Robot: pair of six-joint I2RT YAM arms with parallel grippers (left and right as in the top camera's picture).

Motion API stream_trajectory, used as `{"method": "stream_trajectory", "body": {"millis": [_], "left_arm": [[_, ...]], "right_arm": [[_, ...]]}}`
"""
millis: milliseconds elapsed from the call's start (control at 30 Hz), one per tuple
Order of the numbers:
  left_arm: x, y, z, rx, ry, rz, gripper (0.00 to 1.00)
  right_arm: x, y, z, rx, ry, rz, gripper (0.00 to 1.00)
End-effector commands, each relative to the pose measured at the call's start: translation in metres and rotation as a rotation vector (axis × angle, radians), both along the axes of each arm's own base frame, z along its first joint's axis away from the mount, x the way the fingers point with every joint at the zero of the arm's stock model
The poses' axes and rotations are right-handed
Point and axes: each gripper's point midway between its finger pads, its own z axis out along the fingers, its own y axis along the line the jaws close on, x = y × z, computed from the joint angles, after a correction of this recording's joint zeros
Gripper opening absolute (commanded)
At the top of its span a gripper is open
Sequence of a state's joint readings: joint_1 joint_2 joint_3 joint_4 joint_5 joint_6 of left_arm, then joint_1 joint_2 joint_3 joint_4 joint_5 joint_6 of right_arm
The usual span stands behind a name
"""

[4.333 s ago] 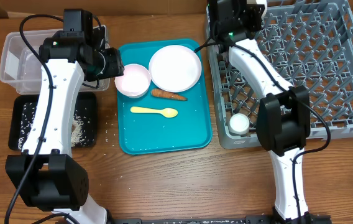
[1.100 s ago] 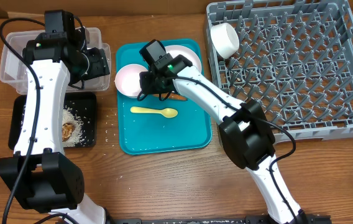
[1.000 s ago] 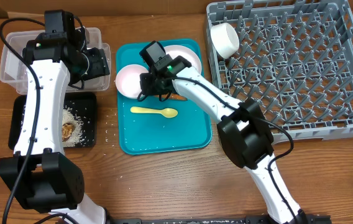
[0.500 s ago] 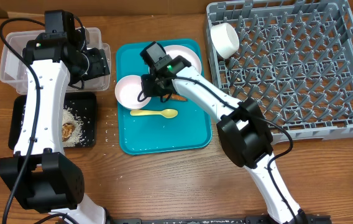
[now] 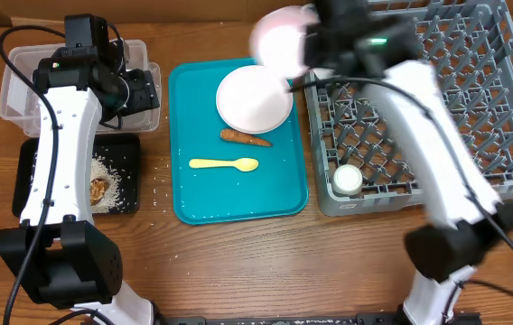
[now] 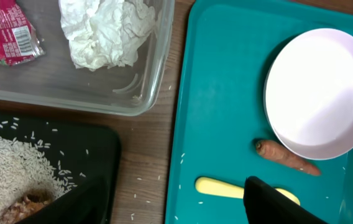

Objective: Sort waste into correct bins and load items into the dishwasher
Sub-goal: 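Place the pink bowl upside down in the dish rack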

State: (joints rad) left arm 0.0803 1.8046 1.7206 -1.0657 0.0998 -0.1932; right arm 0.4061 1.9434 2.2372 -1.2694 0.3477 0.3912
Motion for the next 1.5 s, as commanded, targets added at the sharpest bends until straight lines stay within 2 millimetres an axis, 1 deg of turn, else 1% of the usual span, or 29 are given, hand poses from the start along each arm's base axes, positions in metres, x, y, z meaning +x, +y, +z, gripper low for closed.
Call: {"method": "stream_trajectory", "body": {"millis": [0, 33, 67, 133, 167, 233, 300, 367, 400, 467, 633, 733, 833, 933, 1000, 1033, 1167, 1200, 1267, 1333, 1467], "left_arm": [[0.001, 0.000, -0.004, -0.002, 0.005, 0.016, 0.70], [0.002, 0.000, -0.004, -0.002, 0.004, 0.016, 0.70], [0.002, 0.000, -0.003, -0.001, 0.001, 0.016, 0.69], [0.004, 0.001, -0.002, -0.001, -0.008, 0.016, 0.69], [0.005, 0.001, -0.002, -0.001, -0.013, 0.016, 0.69], [0.007, 0.001, -0.001, 0.001, -0.022, 0.016, 0.69], [0.009, 0.001, 0.000, 0.001, -0.029, 0.016, 0.69], [0.011, 0.001, 0.001, 0.002, -0.037, 0.016, 0.69], [0.011, 0.001, 0.001, 0.002, -0.040, 0.016, 0.69], [0.013, 0.001, 0.002, 0.003, -0.048, 0.016, 0.69], [0.017, 0.002, 0.004, 0.004, -0.064, 0.016, 0.69], [0.018, 0.002, 0.004, 0.004, -0.070, 0.016, 0.69], [0.018, 0.002, 0.004, 0.004, -0.070, 0.016, 0.69], [0.018, 0.002, 0.004, 0.004, -0.070, 0.016, 0.69], [0.018, 0.002, 0.004, 0.004, -0.070, 0.016, 0.69], [0.018, 0.002, 0.004, 0.004, -0.070, 0.016, 0.69], [0.018, 0.002, 0.004, 0.004, -0.070, 0.016, 0.69], [0.018, 0.002, 0.004, 0.004, -0.070, 0.016, 0.69], [0.018, 0.002, 0.004, 0.004, -0.070, 0.016, 0.69], [0.018, 0.002, 0.004, 0.004, -0.070, 0.016, 0.69], [0.018, 0.002, 0.004, 0.004, -0.070, 0.016, 0.70]], "right_arm": [[-0.016, -0.092, 0.040, -0.408, -0.115, -0.334, 0.04], [-0.020, -0.100, 0.043, -0.453, -0.116, -0.360, 0.04], [-0.020, -0.101, 0.040, -0.471, -0.109, -0.364, 0.04], [-0.018, -0.100, 0.030, -0.484, -0.086, -0.357, 0.04], [-0.017, -0.102, 0.021, -0.515, -0.067, -0.359, 0.04], [-0.016, -0.111, 0.005, -0.632, -0.032, -0.383, 0.04], [-0.016, -0.122, -0.008, -0.802, -0.007, -0.414, 0.04], [-0.016, -0.126, -0.016, -0.950, 0.007, -0.421, 0.04], [-0.016, -0.123, -0.021, -0.984, 0.013, -0.412, 0.04], [-0.014, -0.115, -0.036, -0.998, 0.030, -0.382, 0.04], [-0.012, -0.092, -0.072, -0.953, 0.056, -0.312, 0.04], [-0.015, -0.083, -0.087, -0.967, 0.055, -0.287, 0.04], [-0.018, -0.082, -0.098, -0.978, 0.066, -0.274, 0.04], [-0.019, -0.083, -0.105, -0.989, 0.072, -0.271, 0.04], [-0.018, -0.084, -0.104, -1.013, 0.047, -0.289, 0.04], [-0.017, -0.086, -0.100, -1.035, 0.027, -0.303, 0.04], [-0.015, -0.088, -0.071, -1.156, -0.097, -0.387, 0.04], [-0.015, -0.087, -0.068, -1.169, -0.109, -0.394, 0.04], [-0.015, -0.086, -0.071, -1.155, -0.099, -0.384, 0.04], [-0.014, -0.080, -0.091, -1.071, -0.048, -0.334, 0.04], [-0.016, -0.069, -0.094, -1.052, -0.052, -0.309, 0.04]]}}
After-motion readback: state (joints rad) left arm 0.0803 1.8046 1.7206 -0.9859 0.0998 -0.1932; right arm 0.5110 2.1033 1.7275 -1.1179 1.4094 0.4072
